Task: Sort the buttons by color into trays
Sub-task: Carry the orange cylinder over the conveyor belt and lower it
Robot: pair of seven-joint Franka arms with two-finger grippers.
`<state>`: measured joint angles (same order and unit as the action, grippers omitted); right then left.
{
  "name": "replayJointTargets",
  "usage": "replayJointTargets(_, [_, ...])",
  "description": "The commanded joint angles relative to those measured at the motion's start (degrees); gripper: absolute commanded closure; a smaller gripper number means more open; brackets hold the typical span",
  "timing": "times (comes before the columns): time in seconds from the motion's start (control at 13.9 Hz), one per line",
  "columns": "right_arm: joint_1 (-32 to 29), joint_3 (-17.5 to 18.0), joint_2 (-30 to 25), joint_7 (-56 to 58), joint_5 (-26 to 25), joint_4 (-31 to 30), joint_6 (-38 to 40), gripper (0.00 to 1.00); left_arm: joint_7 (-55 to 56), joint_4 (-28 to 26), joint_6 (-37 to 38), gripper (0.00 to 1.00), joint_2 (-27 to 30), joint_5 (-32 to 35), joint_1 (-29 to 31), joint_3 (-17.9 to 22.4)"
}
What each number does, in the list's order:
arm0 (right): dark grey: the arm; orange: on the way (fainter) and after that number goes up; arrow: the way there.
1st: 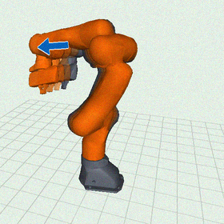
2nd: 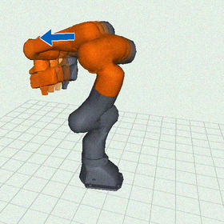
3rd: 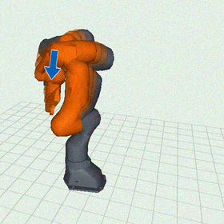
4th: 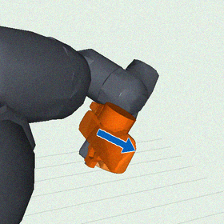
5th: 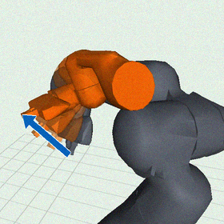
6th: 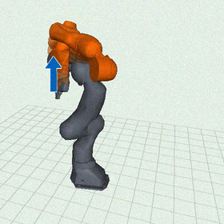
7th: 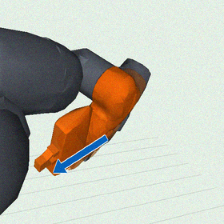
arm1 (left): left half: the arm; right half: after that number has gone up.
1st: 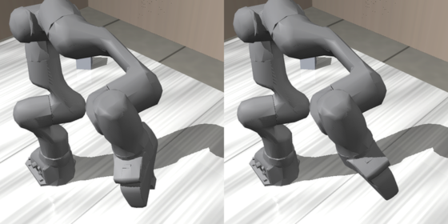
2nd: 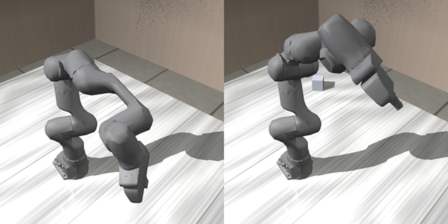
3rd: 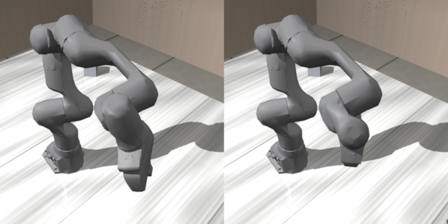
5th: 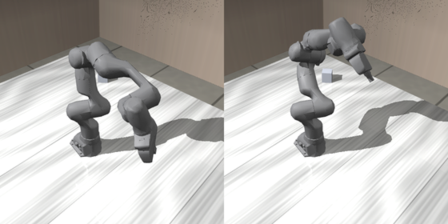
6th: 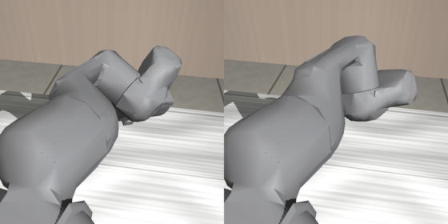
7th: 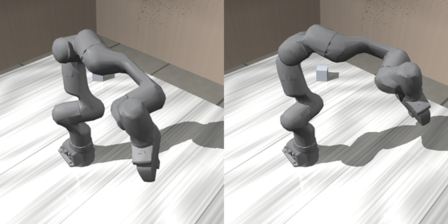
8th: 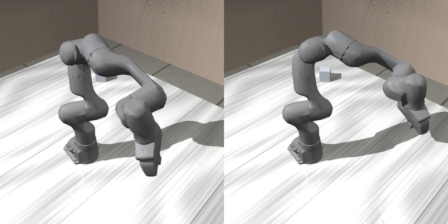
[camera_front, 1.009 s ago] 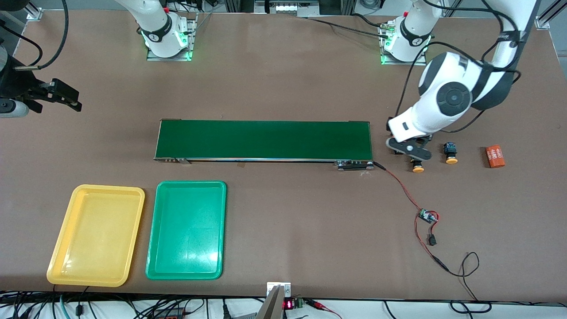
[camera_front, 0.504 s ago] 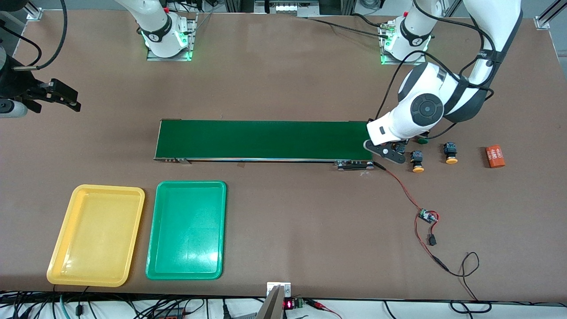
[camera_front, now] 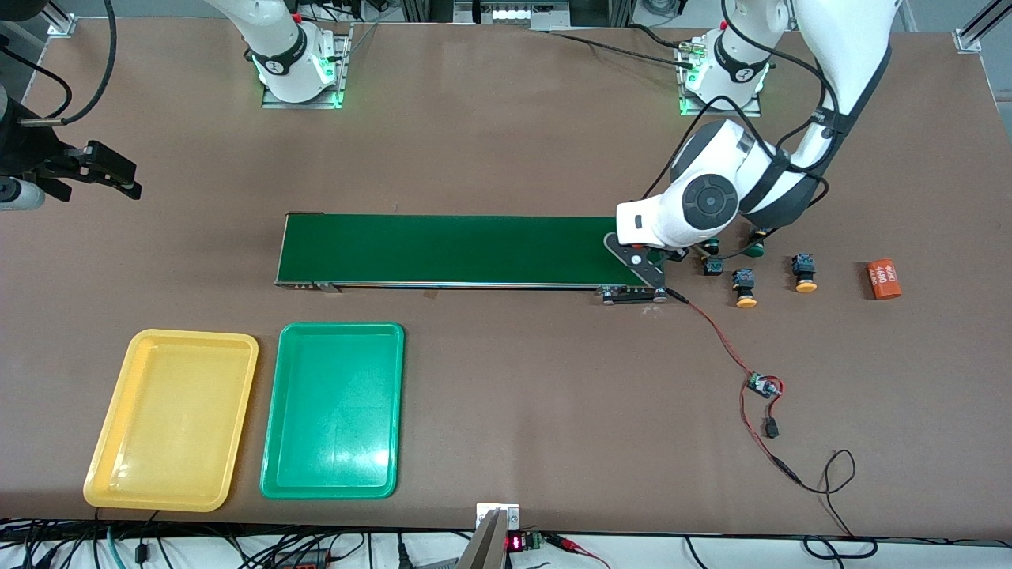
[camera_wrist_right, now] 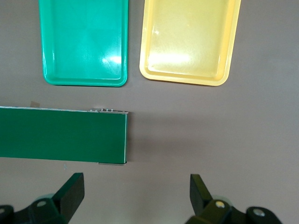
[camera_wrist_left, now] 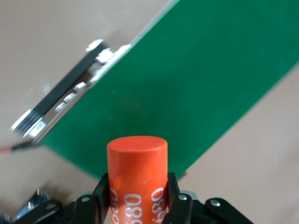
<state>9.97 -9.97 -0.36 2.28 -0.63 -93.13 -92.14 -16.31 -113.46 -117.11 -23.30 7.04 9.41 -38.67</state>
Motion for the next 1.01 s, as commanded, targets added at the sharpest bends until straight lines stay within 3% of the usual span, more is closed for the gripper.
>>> replayJointTargets(0.0, [-0.4,0.4,-0.4,-0.3,-0.1,-0.4,-0.1,0.0,-9.1,3.4,0.8,0.85,-1.3,5.8,-4.1,0.0])
replayJointTargets(0.22, [-0.4,0.4,-0.4,-0.3,0.0,-0.4,-0.1,0.0,-20.5,3.5,-2.1,0.85,-2.4,12.5,-7.8,0.0])
replayJointTargets(0.43, [-0.4,0.4,-0.4,-0.3,0.0,-0.4,-0.1,0.0,-27.6,3.2,-6.4,0.82,-5.3,12.9,-7.3,0.0])
replayJointTargets(0.5, [-0.4,0.4,-0.4,-0.3,0.0,-0.4,-0.1,0.0,-27.7,3.0,-7.4,0.7,-5.8,12.9,-7.5,-0.1])
replayJointTargets(0.58, [-0.4,0.4,-0.4,-0.3,0.0,-0.4,-0.1,0.0,-27.2,3.1,-7.3,0.27,-5.8,12.9,-7.7,-0.1])
replayJointTargets(0.65, [-0.4,0.4,-0.4,-0.3,-0.1,-0.4,-0.1,0.0,-26.9,3.1,-6.6,0.0,-5.3,12.8,-7.6,-0.1])
replayJointTargets(0.94, [-0.4,0.4,-0.4,-0.3,-0.1,-0.4,-0.1,0.0,-25.0,3.9,-0.9,0.0,-1.0,11.2,-3.0,-0.3])
